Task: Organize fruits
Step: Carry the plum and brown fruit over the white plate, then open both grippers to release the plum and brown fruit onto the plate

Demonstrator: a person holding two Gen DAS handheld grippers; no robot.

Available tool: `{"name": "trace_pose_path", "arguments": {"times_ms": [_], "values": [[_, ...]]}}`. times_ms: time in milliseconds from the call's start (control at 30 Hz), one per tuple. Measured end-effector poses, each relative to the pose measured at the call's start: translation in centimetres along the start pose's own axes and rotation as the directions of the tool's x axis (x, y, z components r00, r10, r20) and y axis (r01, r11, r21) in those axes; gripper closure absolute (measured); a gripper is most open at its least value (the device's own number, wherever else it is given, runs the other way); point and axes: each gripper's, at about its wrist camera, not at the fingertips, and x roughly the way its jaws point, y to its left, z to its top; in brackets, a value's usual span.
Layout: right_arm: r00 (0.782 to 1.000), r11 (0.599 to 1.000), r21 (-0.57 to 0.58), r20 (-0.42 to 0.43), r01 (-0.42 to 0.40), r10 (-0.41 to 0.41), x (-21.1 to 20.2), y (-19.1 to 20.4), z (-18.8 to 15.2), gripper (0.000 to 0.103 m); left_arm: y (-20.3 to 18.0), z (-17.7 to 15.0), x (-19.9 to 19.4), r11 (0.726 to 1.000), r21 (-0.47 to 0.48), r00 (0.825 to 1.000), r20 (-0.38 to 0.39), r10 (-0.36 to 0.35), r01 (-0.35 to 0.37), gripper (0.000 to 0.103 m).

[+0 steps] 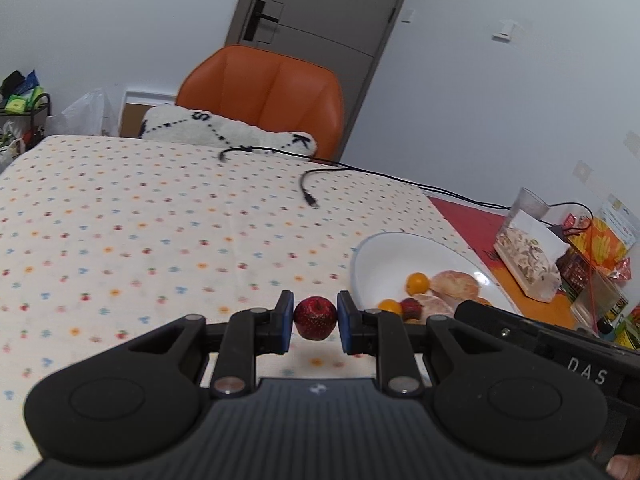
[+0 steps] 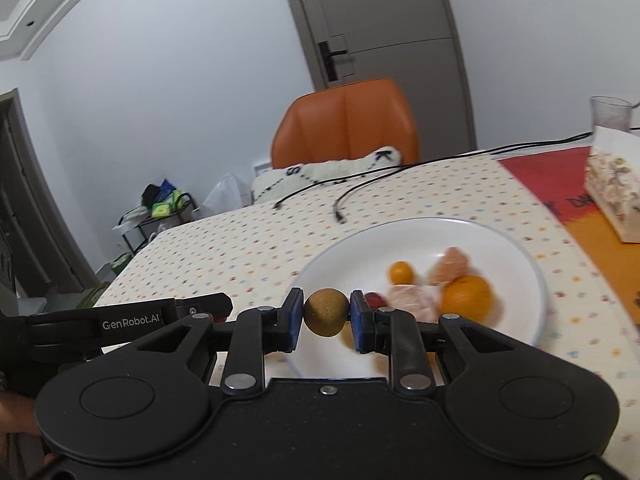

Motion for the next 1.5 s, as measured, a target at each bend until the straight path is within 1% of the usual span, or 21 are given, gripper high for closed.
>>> {"name": "trace_pose_path", "arguments": {"times_ms": [167,467,667,700,733,933,1000,1100,1167,1200,1267,1300,1367,1400,1433,1467,1500], "values": [[0.999,0.999,0.028,0.015,0.036,-0.036,-1.4,-2.4,-0.2,0.080,-2.1,-0.4,1.1,0.999,0.025,1.000,-0.015,-0.026,0.026,0.082],[0.995,0.991,0.099,0.030,0.089,-0.092,-2.8,-6.9,-0.7,0.080,-5.1,-0.7,2.9,0.997,0.065,0.998,-0.041,-0.041,0.044,0.082],[0.995,0.988,0.125,0.032,0.089,-0.094,-2.7,-8.1,-1.0,0.080,-5.9,-1.3,4.0,0.996,0.082,0.997,-0.071,-0.032,0.038,0.081],[0.995,0.987,0.130,0.032,0.090,-0.095,-2.7,-8.2,-1.0,0.080,-6.0,-1.3,4.0,0.996,0.084,0.997,-0.069,-0.032,0.037,0.081],[0.995,0.987,0.135,0.033,0.090,-0.096,-2.7,-8.4,-1.0,0.080,-6.1,-1.2,3.9,0.996,0.088,0.997,-0.066,-0.029,0.034,0.078],[0.994,0.984,0.152,0.046,0.095,-0.103,-2.1,-8.7,-0.6,0.079,-5.9,-0.8,3.5,0.995,0.100,0.998,-0.057,-0.008,0.014,0.077],[0.992,0.981,0.166,0.053,0.103,-0.114,-2.0,-8.8,-0.5,0.074,-5.6,-0.6,3.3,0.995,0.101,0.999,-0.053,0.000,0.006,0.074],[0.991,0.981,0.161,0.062,0.104,-0.115,-2.1,-8.5,-0.3,0.070,-5.1,-0.4,2.9,0.995,0.094,0.999,-0.045,0.016,-0.012,0.068],[0.991,0.983,0.152,0.066,0.103,-0.114,-2.2,-8.3,-0.2,0.065,-4.7,-0.2,2.6,0.996,0.088,0.999,-0.043,0.028,-0.024,0.060],[0.991,0.983,0.152,0.068,0.105,-0.117,-2.3,-8.1,-0.2,0.065,-4.6,-0.1,2.5,0.996,0.085,0.999,-0.041,0.031,-0.028,0.058],[0.991,0.982,0.160,0.069,0.103,-0.115,-2.5,-8.0,-0.2,0.064,-4.3,0.0,2.0,0.996,0.080,0.999,-0.030,0.035,-0.032,0.049],[0.991,0.982,0.162,0.067,0.102,-0.114,-2.5,-7.9,-0.2,0.063,-4.2,0.1,1.7,0.996,0.080,0.999,-0.024,0.037,-0.035,0.048],[0.992,0.983,0.157,0.061,0.098,-0.109,-2.4,-7.5,-0.3,0.055,-4.0,0.2,1.2,0.995,0.087,0.999,-0.016,0.045,-0.043,0.039],[0.993,0.984,0.150,0.058,0.093,-0.103,-2.4,-7.2,-0.4,0.052,-3.8,0.2,1.0,0.995,0.089,0.999,-0.012,0.050,-0.048,0.036],[0.994,0.986,0.143,0.056,0.087,-0.096,-2.4,-6.9,-0.6,0.047,-3.7,0.3,0.7,0.995,0.088,0.999,-0.007,0.053,-0.052,0.032],[0.994,0.987,0.136,0.056,0.081,-0.089,-2.5,-6.6,-0.7,0.043,-3.4,0.3,0.4,0.995,0.084,0.999,0.000,0.052,-0.052,0.030],[0.995,0.989,0.131,0.057,0.074,-0.082,-2.5,-6.2,-0.7,0.042,-3.2,0.3,0.0,0.995,0.080,0.999,0.005,0.052,-0.052,0.029]]}}
